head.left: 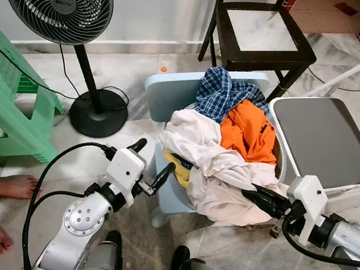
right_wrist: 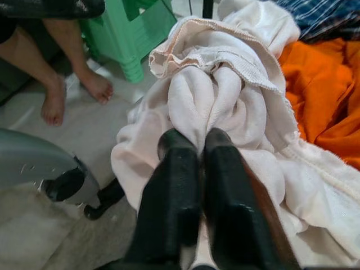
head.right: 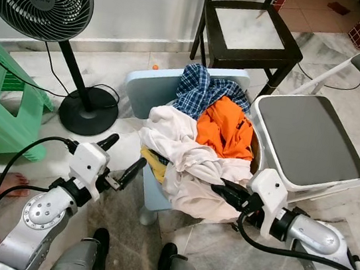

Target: Hang hanger

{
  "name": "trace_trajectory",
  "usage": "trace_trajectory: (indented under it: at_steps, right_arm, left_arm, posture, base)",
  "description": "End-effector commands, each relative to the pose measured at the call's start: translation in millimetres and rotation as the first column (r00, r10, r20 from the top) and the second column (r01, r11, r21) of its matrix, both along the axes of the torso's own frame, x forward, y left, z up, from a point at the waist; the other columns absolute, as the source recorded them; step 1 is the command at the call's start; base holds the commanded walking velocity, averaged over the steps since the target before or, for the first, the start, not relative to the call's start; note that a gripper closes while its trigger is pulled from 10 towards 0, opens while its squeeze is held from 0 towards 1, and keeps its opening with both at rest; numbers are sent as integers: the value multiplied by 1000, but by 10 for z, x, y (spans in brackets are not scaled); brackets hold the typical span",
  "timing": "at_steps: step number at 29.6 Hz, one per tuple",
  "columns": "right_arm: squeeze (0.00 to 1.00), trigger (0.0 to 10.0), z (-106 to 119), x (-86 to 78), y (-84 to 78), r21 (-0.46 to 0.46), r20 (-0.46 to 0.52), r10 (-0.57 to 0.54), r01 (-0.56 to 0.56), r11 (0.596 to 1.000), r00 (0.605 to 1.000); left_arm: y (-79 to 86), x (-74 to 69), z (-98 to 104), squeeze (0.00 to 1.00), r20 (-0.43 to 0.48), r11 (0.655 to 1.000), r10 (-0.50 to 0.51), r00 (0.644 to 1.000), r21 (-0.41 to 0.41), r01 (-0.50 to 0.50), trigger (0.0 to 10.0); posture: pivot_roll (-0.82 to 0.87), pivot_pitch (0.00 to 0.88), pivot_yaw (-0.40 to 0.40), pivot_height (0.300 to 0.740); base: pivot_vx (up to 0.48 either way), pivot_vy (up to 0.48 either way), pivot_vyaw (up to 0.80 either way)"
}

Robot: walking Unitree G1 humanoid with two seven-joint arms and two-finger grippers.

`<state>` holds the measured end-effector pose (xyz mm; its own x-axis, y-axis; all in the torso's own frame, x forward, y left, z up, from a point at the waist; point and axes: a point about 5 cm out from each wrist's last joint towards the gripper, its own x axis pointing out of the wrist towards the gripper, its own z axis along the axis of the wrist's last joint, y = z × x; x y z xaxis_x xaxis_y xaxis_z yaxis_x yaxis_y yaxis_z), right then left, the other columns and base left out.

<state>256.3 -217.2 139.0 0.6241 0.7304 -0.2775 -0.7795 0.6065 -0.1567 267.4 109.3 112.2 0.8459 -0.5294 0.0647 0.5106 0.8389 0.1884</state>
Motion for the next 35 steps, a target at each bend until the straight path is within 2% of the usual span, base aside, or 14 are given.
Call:
trace_trajectory:
  at_steps: [1,5,6,8,9,12,13,14,18,20,22,25,31,35]
  right_arm:
    - [1000,10000,-15,-45,47,-41,-12,44,-45,998,999]
    - [1000,10000,-28,-3,121,-47,24,35,-34,998,999]
    - [1000,10000,-12,6,177,-13,28,41,-40,999,999]
    - [1000,10000,-5,2,202,-1,26,51,-51,999,998]
    - [1000,10000,24,24,272,21,51,50,-51,998,997]
    - [1000,10000,54,52,320,35,79,40,-43,998,996]
    - [1000,10000,113,111,372,58,130,3,-11,998,992]
    - [1000,10000,142,133,396,69,151,-12,2,998,988]
    - [1000,10000,249,163,493,121,201,-42,18,992,979]
    - [1000,10000,340,127,611,175,229,-50,10,985,972]
    - [1000,10000,358,104,644,185,239,-62,17,983,969]
    - [1000,10000,366,73,661,182,267,-104,56,982,958]
    - [1000,10000,483,58,624,237,327,-232,158,959,916]
    - [1000,10000,574,86,554,262,375,-336,248,933,864]
  left_arm:
    - [-47,-44,-64,0,-18,1000,-25,1000,15,26,10000]
    - [-52,-32,-65,0,-16,999,-30,999,17,30,10000]
    - [-54,-25,-65,0,-11,999,-35,999,26,36,10000]
    - [-55,-21,-64,0,-7,999,-39,999,33,39,10000]
    - [-66,-4,-59,0,11,996,-60,998,68,59,10000]
    - [-75,14,-60,0,26,991,-81,996,106,78,10000]
    - [-87,35,-85,0,35,981,-115,993,161,109,10000]
    - [-93,43,-95,0,36,976,-130,991,179,121,10000]
    - [-105,71,-113,0,32,967,-158,987,210,148,10000]
    - [-129,102,-130,0,21,953,-197,980,240,187,10000]
    - [-148,122,-135,0,18,944,-218,976,257,206,10000]
    - [-163,166,-154,0,15,934,-239,971,276,226,10000]
    - [-112,325,-177,0,10,913,-245,970,340,227,10000]
    - [-25,430,-208,0,-5,877,-241,971,428,220,10000]
  posture:
    - [145,327,-72,740]
    - [145,327,-73,740]
    - [145,331,-74,740]
    - [144,332,-73,740]
    - [143,334,-75,740]
    - [140,337,-76,740]
    - [136,339,-76,740]
    - [136,339,-76,740]
    - [121,348,-75,740]
    - [107,356,-68,740]
    - [95,361,-63,740]
    - [79,366,-56,740]
    - [50,372,-42,740]
    - [29,375,-32,740]
  base:
    - [0,0,0]
    - [0,0,0]
    - [0,0,0]
    - [0,0,0]
    - [0,0,0]
    - [0,0,0]
    - [0,0,0]
    - [0,0,0]
    - [0,0,0]
    - [0,0,0]
    - [0,0,0]
    - [0,0,0]
    - [0,0,0]
    - [0,0,0]
